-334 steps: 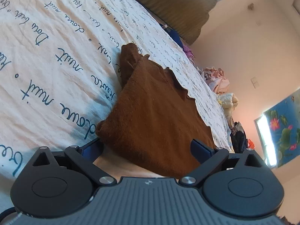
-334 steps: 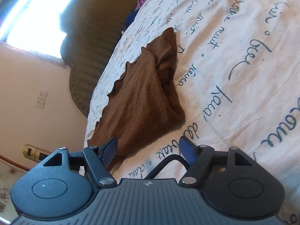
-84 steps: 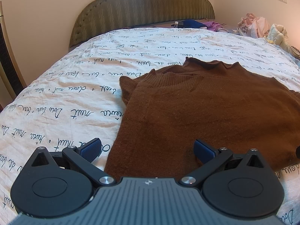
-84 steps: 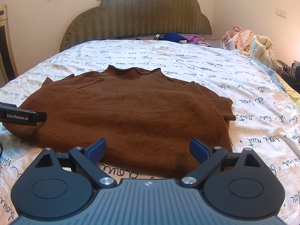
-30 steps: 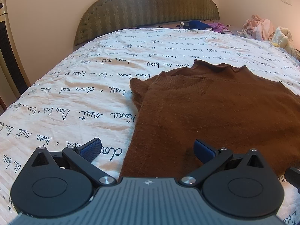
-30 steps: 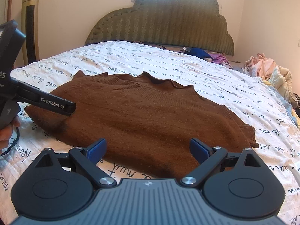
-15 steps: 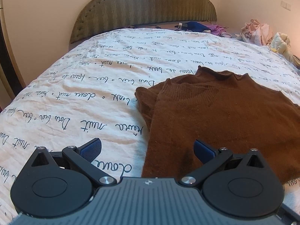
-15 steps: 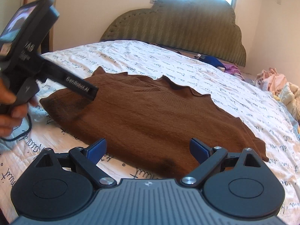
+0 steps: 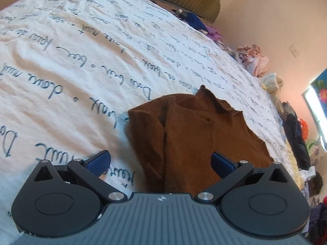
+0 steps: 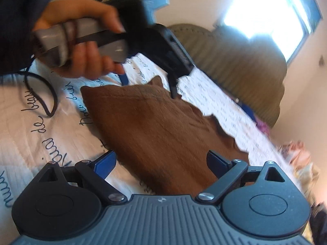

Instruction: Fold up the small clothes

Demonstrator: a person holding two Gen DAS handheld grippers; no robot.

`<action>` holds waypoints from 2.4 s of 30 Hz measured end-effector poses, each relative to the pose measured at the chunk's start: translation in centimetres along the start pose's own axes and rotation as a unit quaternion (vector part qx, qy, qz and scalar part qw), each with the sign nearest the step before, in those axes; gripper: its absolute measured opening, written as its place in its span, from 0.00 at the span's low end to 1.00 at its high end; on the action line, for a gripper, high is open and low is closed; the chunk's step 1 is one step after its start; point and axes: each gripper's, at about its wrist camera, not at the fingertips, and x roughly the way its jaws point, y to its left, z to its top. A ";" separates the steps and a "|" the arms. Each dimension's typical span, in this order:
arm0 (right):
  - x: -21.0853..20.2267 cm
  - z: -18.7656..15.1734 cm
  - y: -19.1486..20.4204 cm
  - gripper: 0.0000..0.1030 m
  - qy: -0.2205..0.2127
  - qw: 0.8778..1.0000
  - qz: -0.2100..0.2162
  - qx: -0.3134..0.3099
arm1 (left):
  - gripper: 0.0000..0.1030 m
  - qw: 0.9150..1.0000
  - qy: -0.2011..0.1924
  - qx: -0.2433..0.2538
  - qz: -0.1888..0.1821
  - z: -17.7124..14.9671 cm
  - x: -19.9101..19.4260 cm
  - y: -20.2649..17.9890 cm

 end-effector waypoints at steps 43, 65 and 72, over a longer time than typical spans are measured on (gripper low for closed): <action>1.4 0.3 1.1 0.06 -0.109 0.992 -0.066 0.005 | 0.14 0.985 -0.013 0.079 0.153 4.7 4.0 -10.0; -4.3 -4.9 -7.7 0.06 -0.104 0.977 -0.132 0.131 | 0.13 0.965 -0.058 0.206 0.150 2.7 6.0 -27.0; -4.9 -6.9 -11.1 0.06 -0.069 0.969 -0.131 0.200 | 0.13 0.962 -0.042 0.232 0.137 1.4 9.3 -30.8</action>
